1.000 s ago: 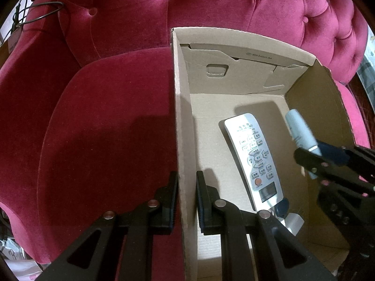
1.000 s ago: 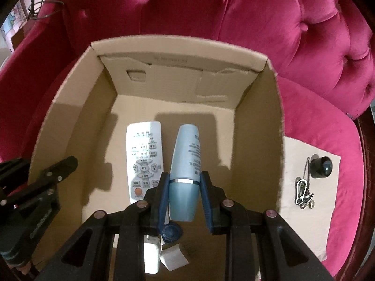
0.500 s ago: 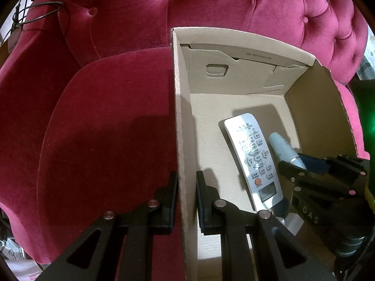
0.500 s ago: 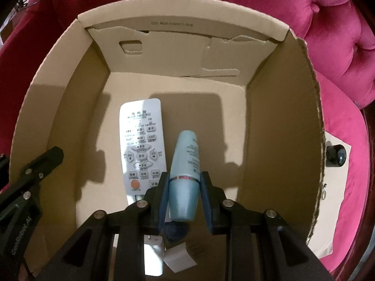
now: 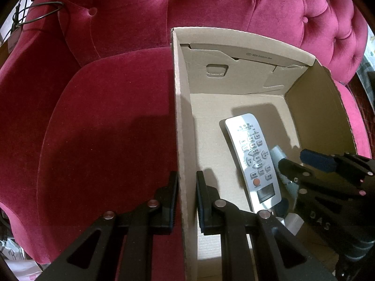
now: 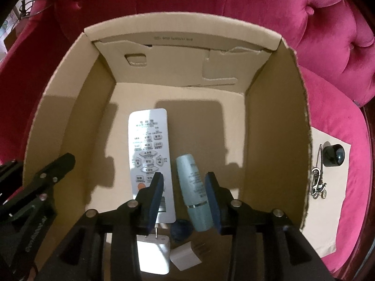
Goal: Organize rigid objects
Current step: 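Lower the bottle upright beside the remote and open the right gripper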
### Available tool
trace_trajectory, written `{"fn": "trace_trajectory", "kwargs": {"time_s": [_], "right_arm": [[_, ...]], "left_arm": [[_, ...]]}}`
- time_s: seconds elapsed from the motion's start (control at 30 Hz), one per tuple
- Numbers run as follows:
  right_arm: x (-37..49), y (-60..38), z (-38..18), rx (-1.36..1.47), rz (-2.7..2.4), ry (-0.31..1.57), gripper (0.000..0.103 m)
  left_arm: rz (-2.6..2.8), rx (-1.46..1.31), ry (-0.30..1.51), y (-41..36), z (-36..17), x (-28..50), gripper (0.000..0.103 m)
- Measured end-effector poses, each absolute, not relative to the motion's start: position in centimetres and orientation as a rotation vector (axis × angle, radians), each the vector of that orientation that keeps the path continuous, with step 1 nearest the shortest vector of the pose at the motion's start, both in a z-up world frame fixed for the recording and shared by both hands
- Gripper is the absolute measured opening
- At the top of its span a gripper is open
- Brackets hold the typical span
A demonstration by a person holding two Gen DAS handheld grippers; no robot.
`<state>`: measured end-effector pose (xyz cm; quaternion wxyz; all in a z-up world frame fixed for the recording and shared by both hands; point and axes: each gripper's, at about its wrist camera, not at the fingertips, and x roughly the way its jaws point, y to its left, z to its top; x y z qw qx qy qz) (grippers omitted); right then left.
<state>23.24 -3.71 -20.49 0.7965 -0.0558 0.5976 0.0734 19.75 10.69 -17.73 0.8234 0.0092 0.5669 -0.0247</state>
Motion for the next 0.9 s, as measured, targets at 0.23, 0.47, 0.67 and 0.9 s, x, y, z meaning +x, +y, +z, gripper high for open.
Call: {"fn": "trace_trajectory", "kwargs": {"time_s": [0.23,0.47,0.67,0.9], "right_arm": [[22.5,-4.1,-18.7,-0.102,0.168,1.243,0.039],[21.7,-4.1,-16.1,-0.083,0.174,1.212,0.04],[21.2,-4.4,-14.3,-0.084,0.166,1.183,0.044],[20.8,-5.4,-12.7,-0.086,0.153,1.154,0.055]], "left_arm": [[-0.052,0.02,1.207,10.7,-17.8,19.9,0.016],[-0.051,0.021,1.207,10.6,-17.8,19.9,0.016],[-0.049,0.022,1.207,10.5,-17.7,20.0,0.016],[-0.047,0.024,1.208,10.5,-17.7,20.1,0.016]]}}
